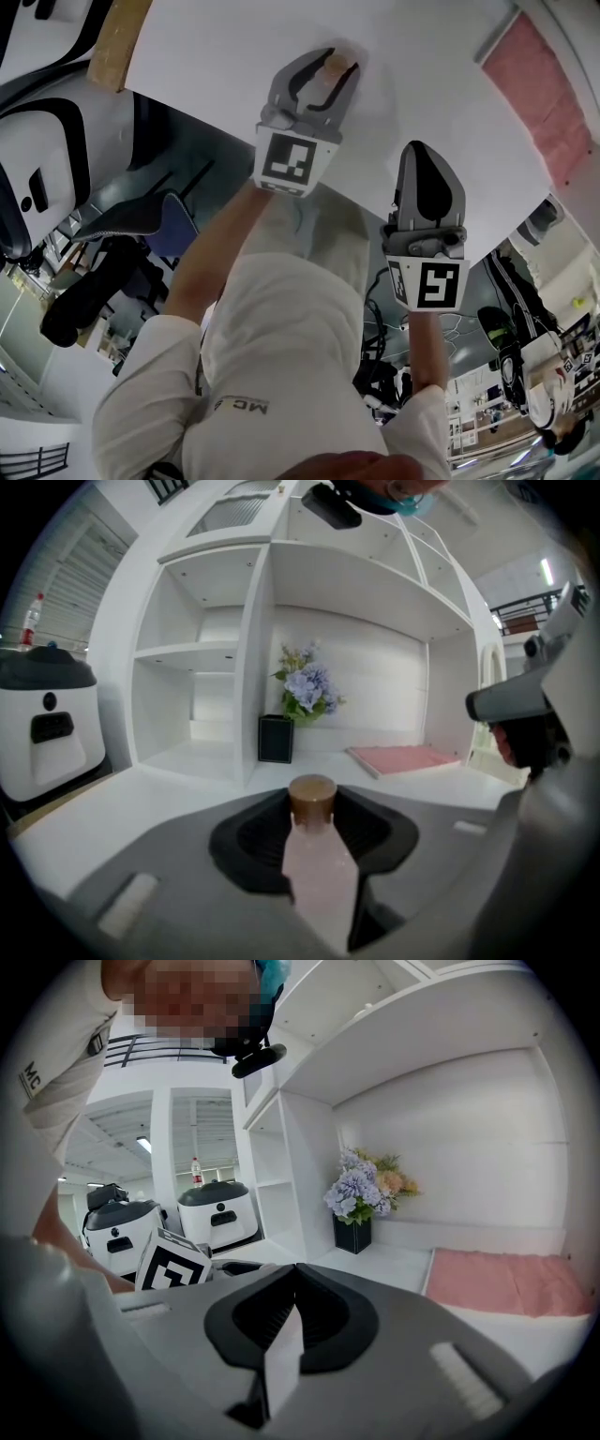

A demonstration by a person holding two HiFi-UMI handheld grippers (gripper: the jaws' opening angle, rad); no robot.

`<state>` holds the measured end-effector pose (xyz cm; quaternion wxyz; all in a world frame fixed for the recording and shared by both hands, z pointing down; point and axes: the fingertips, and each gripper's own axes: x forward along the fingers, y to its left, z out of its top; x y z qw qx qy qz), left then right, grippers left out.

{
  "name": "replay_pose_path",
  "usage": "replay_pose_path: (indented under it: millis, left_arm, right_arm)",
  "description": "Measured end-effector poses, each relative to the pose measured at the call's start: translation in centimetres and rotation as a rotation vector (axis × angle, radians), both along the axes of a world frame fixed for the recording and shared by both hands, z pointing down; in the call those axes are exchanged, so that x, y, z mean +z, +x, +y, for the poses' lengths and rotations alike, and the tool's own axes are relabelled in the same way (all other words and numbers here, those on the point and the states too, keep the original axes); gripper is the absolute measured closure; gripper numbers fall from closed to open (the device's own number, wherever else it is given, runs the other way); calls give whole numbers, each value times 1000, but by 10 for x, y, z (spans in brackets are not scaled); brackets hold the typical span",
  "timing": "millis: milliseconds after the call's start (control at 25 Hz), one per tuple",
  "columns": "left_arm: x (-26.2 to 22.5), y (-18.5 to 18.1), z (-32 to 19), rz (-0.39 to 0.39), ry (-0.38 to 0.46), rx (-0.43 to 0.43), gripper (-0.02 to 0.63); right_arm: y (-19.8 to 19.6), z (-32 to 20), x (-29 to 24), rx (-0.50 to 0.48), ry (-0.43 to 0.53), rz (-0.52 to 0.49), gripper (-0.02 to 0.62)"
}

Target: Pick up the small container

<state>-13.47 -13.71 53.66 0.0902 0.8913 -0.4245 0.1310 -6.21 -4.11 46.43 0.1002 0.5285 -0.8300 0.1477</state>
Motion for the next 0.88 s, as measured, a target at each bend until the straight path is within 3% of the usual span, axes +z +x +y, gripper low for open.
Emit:
replay_pose_path:
  millis: [360, 880]
  left_arm:
    - [-26, 12, 25, -31, -30, 23, 466]
    - [-119, 37, 63, -35, -22, 56, 465]
  right_arm:
    - [17, 8, -16, -9, 26, -9, 597]
    - [63, 36, -71, 2, 72, 13, 597]
